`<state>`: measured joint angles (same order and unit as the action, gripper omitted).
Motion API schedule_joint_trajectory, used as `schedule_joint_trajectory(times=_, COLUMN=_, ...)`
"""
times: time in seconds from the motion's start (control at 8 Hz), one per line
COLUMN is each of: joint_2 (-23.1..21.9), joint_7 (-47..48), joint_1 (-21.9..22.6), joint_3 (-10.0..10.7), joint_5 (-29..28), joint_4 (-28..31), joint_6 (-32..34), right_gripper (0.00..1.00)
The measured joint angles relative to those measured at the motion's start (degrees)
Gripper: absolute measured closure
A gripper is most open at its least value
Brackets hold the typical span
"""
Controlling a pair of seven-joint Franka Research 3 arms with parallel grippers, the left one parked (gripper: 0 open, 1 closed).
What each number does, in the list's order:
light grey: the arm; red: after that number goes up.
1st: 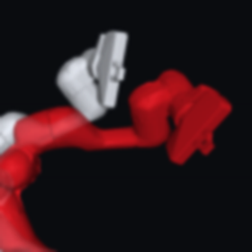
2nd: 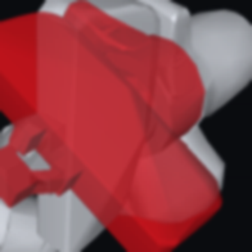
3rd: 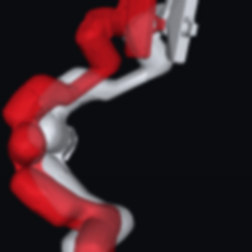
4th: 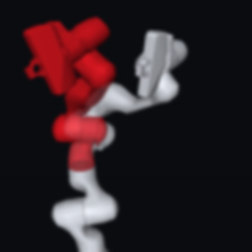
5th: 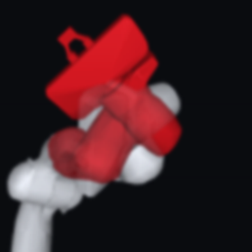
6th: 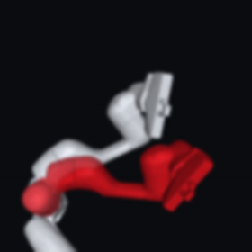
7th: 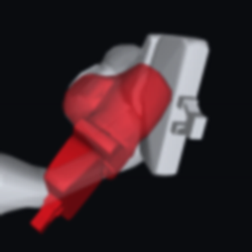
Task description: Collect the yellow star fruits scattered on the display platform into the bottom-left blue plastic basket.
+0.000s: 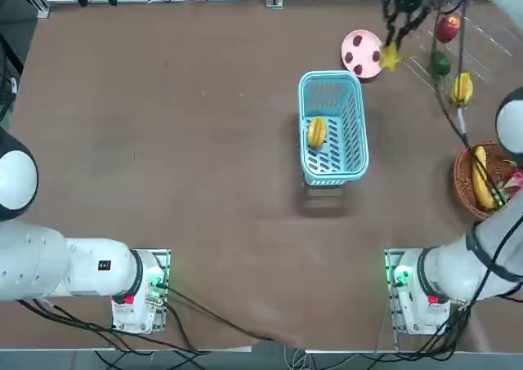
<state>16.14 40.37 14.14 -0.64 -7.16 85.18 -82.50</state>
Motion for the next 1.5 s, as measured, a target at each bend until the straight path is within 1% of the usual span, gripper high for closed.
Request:
schedule_joint_trajectory(times=0.25, joint_2=-0.82, joint_7=9.41, joint_1=6.65, joint_3=0.00, joint_5=-1.16, joint_4=2.23, joint_6=-2.31, right_gripper=0.81)
schedule_joint_trajectory(times=0.38, joint_2=-1.34, joint_7=13.00, joint_1=9.75, joint_3=0.01, joint_5=-1.49, joint_4=5.21, joint_6=-6.20, right_gripper=0.81)
schedule_joint_trajectory(times=0.5, joint_2=-2.67, joint_7=15.44, joint_1=12.61, joint_3=0.00, joint_5=-1.53, joint_4=10.39, joint_6=-11.88, right_gripper=0.81)
schedule_joint_trajectory(times=0.62, joint_2=-4.81, joint_7=16.64, joint_1=14.57, joint_3=0.01, joint_5=-1.53, joint_4=16.67, joint_6=-17.20, right_gripper=0.80)
schedule_joint_trajectory(times=0.75, joint_2=-7.02, joint_7=16.94, joint_1=15.34, joint_3=0.03, joint_5=-1.54, joint_4=21.95, joint_6=-20.40, right_gripper=0.77)
schedule_joint_trajectory(times=0.88, joint_2=-8.68, joint_7=16.95, joint_1=15.42, joint_3=0.11, joint_5=-1.54, joint_4=25.00, joint_6=-21.38, right_gripper=0.72)
schedule_joint_trajectory(times=1.12, joint_2=-10.64, joint_7=16.95, joint_1=15.45, joint_3=0.56, joint_5=-1.54, joint_4=26.43, joint_6=-21.43, right_gripper=0.40)
schedule_joint_trajectory(times=1.25, joint_2=-11.65, joint_7=16.95, joint_1=15.19, joint_3=1.53, joint_5=-1.37, joint_4=26.26, joint_6=-21.29, right_gripper=0.16)
schedule_joint_trajectory(times=1.38, joint_2=-12.37, joint_7=16.20, joint_1=13.93, joint_3=2.62, joint_5=-0.39, joint_4=25.43, joint_6=-20.43, right_gripper=0.00)
schedule_joint_trajectory(times=1.5, joint_2=-12.87, joint_7=13.60, joint_1=11.22, joint_3=3.30, joint_5=1.23, joint_4=23.95, joint_6=-18.98, right_gripper=0.00)
